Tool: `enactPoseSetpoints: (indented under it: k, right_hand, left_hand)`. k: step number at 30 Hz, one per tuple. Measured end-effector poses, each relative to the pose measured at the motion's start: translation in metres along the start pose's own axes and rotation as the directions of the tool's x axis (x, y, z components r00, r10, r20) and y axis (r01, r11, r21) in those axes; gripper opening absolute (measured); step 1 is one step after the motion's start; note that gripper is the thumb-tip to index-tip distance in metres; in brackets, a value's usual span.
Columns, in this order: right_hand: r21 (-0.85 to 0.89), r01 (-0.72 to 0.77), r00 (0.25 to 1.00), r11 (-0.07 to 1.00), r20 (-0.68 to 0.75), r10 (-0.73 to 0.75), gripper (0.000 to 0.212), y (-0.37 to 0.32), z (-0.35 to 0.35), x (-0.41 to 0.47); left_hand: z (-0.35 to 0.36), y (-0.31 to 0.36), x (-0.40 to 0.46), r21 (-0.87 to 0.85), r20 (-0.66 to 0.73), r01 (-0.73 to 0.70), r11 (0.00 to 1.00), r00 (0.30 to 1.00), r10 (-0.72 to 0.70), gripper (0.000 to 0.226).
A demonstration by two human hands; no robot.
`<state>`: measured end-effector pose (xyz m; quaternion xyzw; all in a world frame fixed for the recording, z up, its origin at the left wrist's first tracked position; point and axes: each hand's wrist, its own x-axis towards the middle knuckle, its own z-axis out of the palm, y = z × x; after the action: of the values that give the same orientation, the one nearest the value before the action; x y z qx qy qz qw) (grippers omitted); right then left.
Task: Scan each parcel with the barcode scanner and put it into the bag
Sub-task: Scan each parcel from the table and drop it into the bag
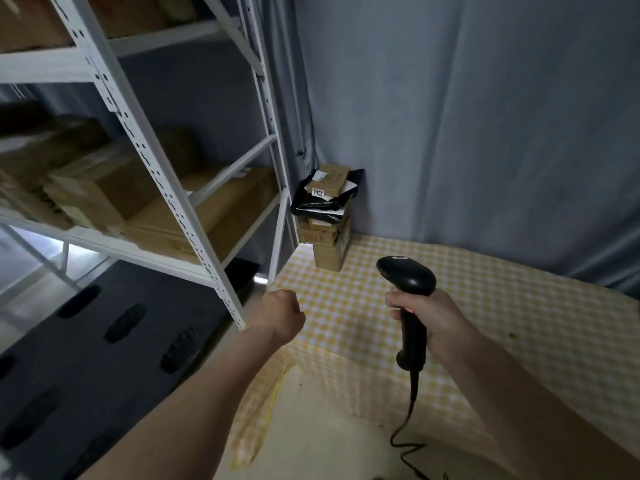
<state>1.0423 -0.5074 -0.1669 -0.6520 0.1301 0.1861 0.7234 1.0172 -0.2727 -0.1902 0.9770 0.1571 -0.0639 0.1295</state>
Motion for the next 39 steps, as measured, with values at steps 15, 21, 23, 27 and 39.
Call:
enactPoseSetpoints:
  k: [15,21,23,27,39]
  right_hand:
    - [0.002,-0.018,1.000,1.000,0.010,0.018,0.006,-0.078,0.039,0.172]
    - [-0.009,-0.011,0.999,1.000,0.041,0.011,0.008,-0.101,0.061,0.238]
    - [-0.010,-0.034,0.998,0.999,0.052,0.034,0.010,-0.103,0.069,0.254]
    - [0.012,-0.058,0.998,0.998,0.021,0.058,0.011,-0.108,0.080,0.286]
    - [-0.002,-0.084,0.984,0.996,-0.161,0.082,0.007,-0.124,0.126,0.361]
  left_hand:
    - [-0.033,0.032,0.191,-0.020,-0.039,0.008,1.000,0.999,-0.009,0.024]
    - [-0.034,0.033,0.259,-0.105,0.003,0.081,0.991,0.997,-0.081,0.034]
    - [-0.031,0.031,0.277,-0.145,0.026,0.107,0.984,0.994,-0.104,0.038]
    - [-0.031,0.034,0.327,-0.222,0.046,0.108,0.969,0.994,-0.101,0.042]
    - [-0.016,0.038,0.485,-0.780,0.415,0.494,0.383,0.868,-0.272,0.036]
